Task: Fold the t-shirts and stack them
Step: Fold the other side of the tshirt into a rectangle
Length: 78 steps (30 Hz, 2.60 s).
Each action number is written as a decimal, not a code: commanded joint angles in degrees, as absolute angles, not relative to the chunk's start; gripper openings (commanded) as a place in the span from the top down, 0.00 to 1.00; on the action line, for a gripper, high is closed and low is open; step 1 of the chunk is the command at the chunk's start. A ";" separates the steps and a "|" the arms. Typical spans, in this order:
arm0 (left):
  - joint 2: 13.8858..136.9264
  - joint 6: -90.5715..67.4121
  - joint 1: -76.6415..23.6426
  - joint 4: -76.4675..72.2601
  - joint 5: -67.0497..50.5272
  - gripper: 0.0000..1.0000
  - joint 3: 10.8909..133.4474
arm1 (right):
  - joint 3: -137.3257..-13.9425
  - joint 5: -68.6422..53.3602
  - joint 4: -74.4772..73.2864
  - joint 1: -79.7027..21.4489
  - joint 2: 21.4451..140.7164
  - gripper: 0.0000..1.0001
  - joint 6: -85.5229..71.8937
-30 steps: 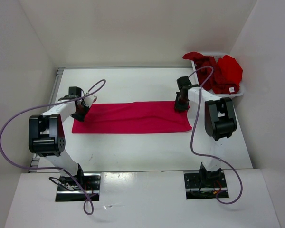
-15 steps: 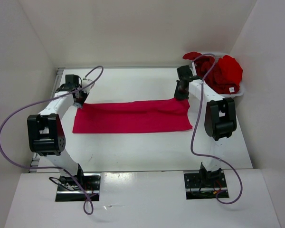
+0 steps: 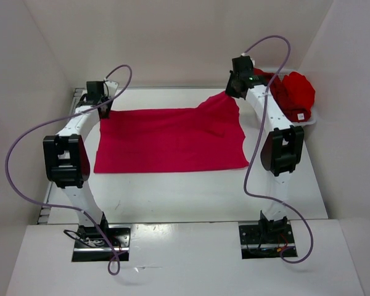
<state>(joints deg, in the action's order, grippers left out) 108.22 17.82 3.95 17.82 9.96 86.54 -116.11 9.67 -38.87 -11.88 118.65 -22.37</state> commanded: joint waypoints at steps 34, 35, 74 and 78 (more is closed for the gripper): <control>100.20 24.52 5.19 15.47 13.71 0.99 60.12 | -72.60 2.11 -31.38 -13.97 98.70 1.00 -24.52; 100.80 24.52 5.19 15.47 13.71 0.98 60.12 | -72.60 1.59 -31.38 -13.97 99.40 1.00 -24.52; 94.83 19.34 4.48 18.54 10.02 0.23 65.21 | -93.94 10.45 -32.34 -26.37 118.64 0.34 -25.48; 94.83 19.34 4.48 18.54 10.02 0.23 65.21 | -97.29 11.78 -33.22 -26.37 121.90 0.34 -25.49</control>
<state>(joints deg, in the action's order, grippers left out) 95.22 20.69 4.10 19.20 10.24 63.57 -91.85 8.67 -33.65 -26.48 121.08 -24.43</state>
